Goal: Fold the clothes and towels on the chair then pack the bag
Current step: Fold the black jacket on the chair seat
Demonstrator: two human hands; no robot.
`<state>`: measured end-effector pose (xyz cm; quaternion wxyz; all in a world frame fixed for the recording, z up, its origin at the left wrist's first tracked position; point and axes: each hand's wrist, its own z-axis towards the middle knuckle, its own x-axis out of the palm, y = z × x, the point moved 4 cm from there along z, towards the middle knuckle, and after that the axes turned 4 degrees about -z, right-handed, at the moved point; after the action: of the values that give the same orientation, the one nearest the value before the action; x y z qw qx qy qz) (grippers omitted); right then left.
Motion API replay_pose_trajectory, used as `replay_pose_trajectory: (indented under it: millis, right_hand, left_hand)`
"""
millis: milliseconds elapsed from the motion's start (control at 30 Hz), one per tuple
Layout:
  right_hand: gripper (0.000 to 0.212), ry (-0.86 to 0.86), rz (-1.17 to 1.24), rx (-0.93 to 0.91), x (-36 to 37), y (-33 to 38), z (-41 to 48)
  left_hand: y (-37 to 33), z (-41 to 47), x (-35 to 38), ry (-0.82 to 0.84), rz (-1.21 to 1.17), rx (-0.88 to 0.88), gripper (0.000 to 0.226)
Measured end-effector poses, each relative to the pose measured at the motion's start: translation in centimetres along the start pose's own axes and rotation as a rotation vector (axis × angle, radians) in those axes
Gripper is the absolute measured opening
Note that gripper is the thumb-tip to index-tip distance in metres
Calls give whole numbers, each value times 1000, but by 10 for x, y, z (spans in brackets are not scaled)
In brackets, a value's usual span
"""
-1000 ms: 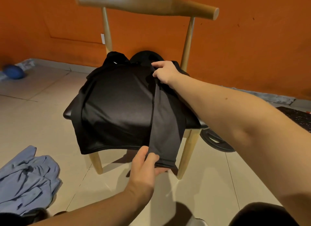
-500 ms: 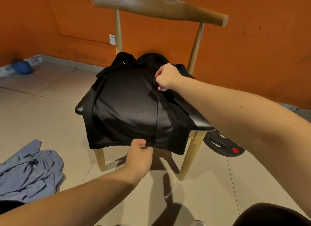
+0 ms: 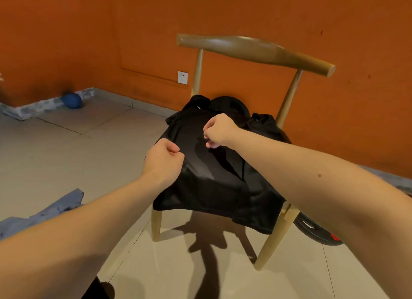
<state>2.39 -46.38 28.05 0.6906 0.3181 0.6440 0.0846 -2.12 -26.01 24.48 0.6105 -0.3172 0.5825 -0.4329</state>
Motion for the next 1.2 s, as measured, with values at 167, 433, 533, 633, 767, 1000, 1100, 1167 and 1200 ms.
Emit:
replay_pose_trajectory:
  millis: [167, 433, 533, 633, 767, 1000, 1100, 1167, 1200]
  right_hand:
    - [18, -105, -24, 58, -27, -39, -6]
    - [29, -334, -160, 407, -111, -147, -6]
    - [44, -242, -135, 618, -121, -189, 0]
    - [41, -172, 10, 619, -125, -215, 10]
    - [44, -167, 23, 635, -131, -237, 30]
    - [20, -174, 278, 511, -134, -233, 77]
    - [38, -99, 281, 564, -131, -232, 94]
    - [39, -4, 205, 626, -129, -231, 103]
    - [34, 33, 200, 655, -129, -230, 108]
  left_hand:
    - [-27, 3, 40, 105, 79, 127, 8]
    - [-69, 40, 116, 277, 119, 175, 11]
    - [-83, 63, 144, 319, 170, 200, 15]
    - [-96, 88, 172, 340, 253, 266, 27]
    - [-112, 111, 211, 425, 461, 463, 58]
    - [-113, 142, 264, 566, 822, 569, 72]
    - [-114, 151, 265, 439, 708, 607, 45]
    - [-113, 156, 261, 396, 551, 571, 38]
    - [-112, 158, 260, 390, 471, 542, 35]
